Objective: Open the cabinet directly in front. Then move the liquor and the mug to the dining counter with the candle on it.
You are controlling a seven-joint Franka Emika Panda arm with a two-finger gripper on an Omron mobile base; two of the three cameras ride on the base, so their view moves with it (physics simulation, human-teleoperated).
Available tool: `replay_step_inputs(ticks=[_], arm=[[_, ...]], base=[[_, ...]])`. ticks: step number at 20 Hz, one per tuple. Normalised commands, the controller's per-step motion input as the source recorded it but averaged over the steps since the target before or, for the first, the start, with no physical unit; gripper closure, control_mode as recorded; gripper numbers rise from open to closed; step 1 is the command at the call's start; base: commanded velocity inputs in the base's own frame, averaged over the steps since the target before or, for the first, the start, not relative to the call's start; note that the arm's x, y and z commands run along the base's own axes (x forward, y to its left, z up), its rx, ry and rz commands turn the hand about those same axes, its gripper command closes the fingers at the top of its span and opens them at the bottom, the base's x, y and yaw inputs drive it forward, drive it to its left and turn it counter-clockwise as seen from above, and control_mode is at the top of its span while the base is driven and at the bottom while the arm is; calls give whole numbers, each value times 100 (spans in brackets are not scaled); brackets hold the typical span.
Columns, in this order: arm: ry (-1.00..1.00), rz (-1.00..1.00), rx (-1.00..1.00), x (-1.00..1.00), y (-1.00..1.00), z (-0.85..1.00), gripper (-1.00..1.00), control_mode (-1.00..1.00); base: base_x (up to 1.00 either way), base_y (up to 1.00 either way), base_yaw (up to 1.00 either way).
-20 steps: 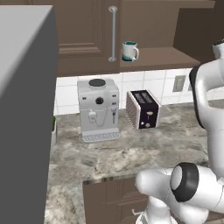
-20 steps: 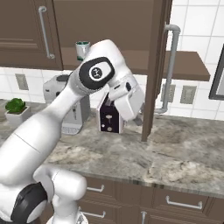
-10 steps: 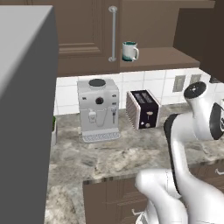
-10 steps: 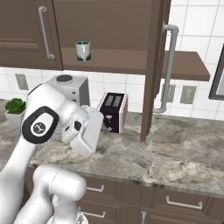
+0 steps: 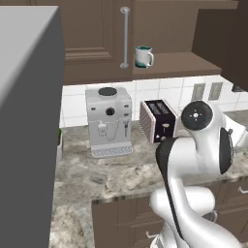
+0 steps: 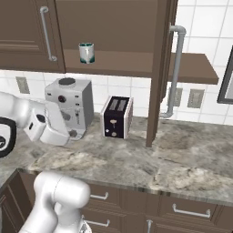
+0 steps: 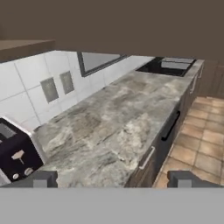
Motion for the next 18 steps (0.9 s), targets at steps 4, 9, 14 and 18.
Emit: replay_step_inputs(ticks=[4,9,14,18], arm=[[-19,50,-21,0,97,38,-100,-100],[-30,63,-25,0,66,15,-100,-100],[-38,37,-20,-1,23,7,-100,-100],[-14,3,0,-12,0,-4,-100,-100]], base=[[0,0,0],[0,0,0],[0,0,0],[0,0,0]])
